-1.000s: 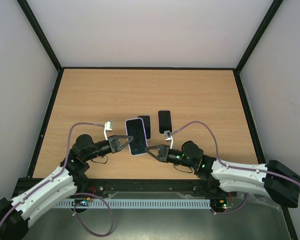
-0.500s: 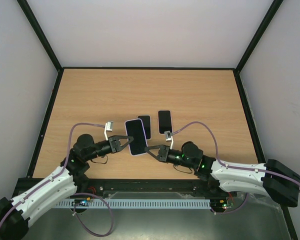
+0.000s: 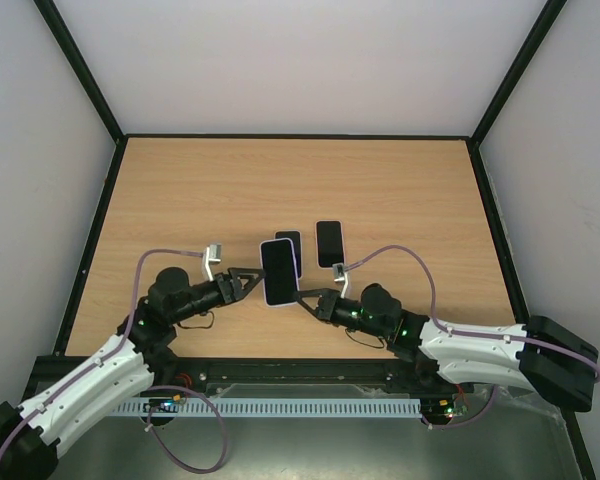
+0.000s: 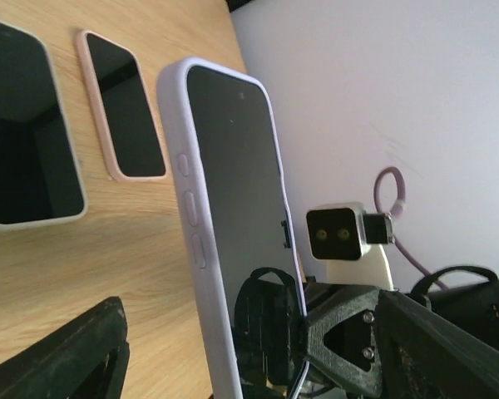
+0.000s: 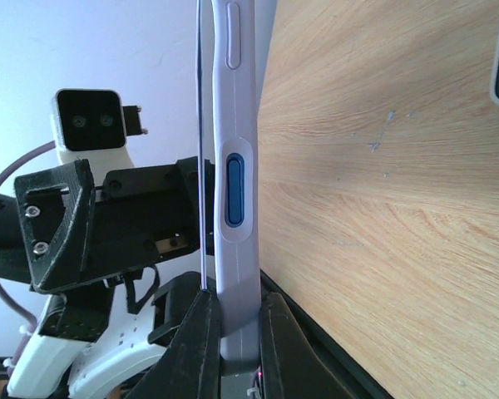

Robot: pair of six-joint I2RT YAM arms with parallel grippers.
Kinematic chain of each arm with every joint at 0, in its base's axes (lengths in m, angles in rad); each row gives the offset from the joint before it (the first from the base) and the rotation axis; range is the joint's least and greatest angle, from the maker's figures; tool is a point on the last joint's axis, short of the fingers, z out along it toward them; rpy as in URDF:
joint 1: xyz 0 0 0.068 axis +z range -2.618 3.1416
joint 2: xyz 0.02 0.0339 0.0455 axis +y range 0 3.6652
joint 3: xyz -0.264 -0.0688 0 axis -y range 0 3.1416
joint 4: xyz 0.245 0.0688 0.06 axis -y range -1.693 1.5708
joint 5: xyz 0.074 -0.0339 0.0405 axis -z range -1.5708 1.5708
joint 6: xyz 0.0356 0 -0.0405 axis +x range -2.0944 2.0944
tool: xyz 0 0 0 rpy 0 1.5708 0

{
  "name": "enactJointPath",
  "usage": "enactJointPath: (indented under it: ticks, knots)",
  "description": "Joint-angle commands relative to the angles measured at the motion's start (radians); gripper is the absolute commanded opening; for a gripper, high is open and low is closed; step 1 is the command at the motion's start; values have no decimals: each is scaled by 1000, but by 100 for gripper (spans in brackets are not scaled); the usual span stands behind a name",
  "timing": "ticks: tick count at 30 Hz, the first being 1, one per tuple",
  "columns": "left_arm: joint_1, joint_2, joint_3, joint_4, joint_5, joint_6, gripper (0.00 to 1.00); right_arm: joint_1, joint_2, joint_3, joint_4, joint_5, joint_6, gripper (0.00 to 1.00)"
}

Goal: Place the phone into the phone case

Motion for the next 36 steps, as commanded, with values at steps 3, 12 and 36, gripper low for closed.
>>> enactJointPath:
  ticks: [3,12,36]
  knots:
    - [8,-42,138,-272,-141,104,99,-3,21,18,65,65,-14,2]
    - [6,-69,295,-570,-310,206,100,-3,242,143,44,89,-71,2]
    - [7,-157,397,-772,-439,262,99,-101,873,525,124,4,-8,3]
